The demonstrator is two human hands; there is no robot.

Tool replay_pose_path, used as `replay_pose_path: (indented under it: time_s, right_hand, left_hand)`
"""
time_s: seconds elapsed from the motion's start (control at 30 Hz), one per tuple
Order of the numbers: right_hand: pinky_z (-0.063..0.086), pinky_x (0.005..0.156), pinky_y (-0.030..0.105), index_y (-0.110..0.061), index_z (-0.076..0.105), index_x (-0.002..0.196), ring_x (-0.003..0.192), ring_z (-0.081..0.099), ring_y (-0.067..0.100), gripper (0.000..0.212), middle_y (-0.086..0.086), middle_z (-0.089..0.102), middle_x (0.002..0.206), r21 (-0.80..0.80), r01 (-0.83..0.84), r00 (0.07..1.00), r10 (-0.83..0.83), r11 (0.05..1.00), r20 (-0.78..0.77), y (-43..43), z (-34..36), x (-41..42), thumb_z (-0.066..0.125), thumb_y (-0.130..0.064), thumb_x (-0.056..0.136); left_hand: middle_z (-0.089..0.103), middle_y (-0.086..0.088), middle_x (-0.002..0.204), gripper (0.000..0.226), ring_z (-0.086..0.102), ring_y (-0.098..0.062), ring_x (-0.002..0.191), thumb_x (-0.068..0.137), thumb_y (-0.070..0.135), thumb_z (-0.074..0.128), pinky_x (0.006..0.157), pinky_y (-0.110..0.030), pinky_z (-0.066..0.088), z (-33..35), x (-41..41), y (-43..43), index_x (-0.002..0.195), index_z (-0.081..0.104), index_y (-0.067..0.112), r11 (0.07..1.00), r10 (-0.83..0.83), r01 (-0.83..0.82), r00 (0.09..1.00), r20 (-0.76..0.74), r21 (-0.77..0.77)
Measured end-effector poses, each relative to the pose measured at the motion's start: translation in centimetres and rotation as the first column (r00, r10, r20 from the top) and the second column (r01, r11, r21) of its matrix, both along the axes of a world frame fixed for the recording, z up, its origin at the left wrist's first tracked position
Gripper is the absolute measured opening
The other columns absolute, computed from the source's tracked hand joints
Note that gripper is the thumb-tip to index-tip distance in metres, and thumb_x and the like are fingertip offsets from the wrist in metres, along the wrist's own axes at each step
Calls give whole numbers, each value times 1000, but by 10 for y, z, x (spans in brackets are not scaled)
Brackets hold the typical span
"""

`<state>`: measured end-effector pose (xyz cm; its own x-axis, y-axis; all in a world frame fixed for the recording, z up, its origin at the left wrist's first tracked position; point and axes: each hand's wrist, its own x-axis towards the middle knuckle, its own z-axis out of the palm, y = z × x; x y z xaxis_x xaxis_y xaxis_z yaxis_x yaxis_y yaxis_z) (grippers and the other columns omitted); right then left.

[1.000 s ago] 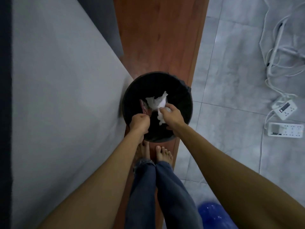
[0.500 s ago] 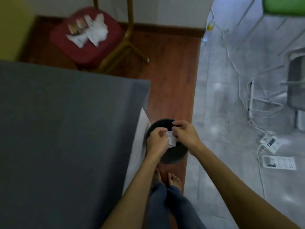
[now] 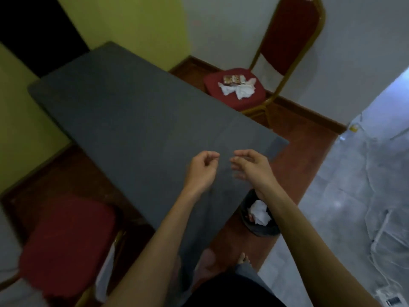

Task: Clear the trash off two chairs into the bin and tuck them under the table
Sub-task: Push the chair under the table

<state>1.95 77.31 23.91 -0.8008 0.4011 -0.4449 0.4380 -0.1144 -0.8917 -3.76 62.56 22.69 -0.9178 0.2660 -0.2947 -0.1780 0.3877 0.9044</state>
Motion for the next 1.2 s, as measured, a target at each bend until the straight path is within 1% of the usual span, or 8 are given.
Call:
replay_pose_path:
  time_s: [0.13,0.27,0.4,0.53,0.8,1.03,1.1,1.2]
  right_hand:
    - [58,71,31,-19,66,100,82,68,15,10,7,71,102,29,-261,965,261,965,-26,-127,21,-5,63,-9,98]
    - [58,69,31,-14,66,103,79,66,15,9,14,68,103,91,-479,875,483,873,-31,-268,28,-3,61,-8,99]
    - [61,87,45,-13,69,111,92,68,19,13,14,70,106,78,-690,722,692,720,4,-400,38,8,61,-13,100]
    - [61,85,41,-15,71,112,100,70,21,15,10,71,111,113,-846,525,851,520,13,-512,58,17,65,-17,98]
    - [60,79,35,-15,70,110,107,70,24,14,10,71,114,235,-953,209,976,190,59,-634,63,28,64,-18,98]
    - [59,88,46,-23,68,106,96,71,22,14,2,71,106,246,-964,-73,992,-96,98,-726,43,60,69,-25,93]
    - [59,91,47,-23,66,113,99,68,23,24,2,69,109,249,-950,-163,980,-188,118,-749,35,73,71,-29,91]
    - [54,93,37,-20,59,130,112,64,23,44,3,64,125,308,-911,-231,958,-274,169,-774,30,89,72,-34,90]
  left_hand:
    - [72,-2,99,27,68,-22,93,92,6,56,82,-40,53,19,15,-148,85,63,32,984,173,-175,984,-39,-32]
    - [75,8,98,23,71,-20,96,78,30,53,85,-45,56,28,55,-313,82,68,48,928,351,-353,935,-40,-117]
    - [73,6,97,17,70,-16,90,90,24,55,81,-47,61,50,95,-441,90,67,37,841,512,-520,854,-93,-152]
    - [72,9,99,16,69,-12,94,91,27,56,85,-45,60,63,135,-546,88,66,39,725,655,-669,743,-133,-163]
    - [70,6,106,18,66,-16,101,93,23,56,93,-39,55,72,190,-659,101,69,31,498,829,-840,534,-167,-214]
    - [63,-2,111,36,60,-19,94,92,10,57,76,-31,46,84,233,-723,128,54,15,135,969,-981,159,-188,-138]
    - [60,3,103,39,61,-21,95,90,12,56,84,-36,52,83,243,-739,129,53,15,44,977,-990,71,-199,-137]
    - [59,-3,114,45,63,-21,93,89,14,54,86,-40,54,74,249,-756,134,47,15,8,987,-989,30,-156,-145]
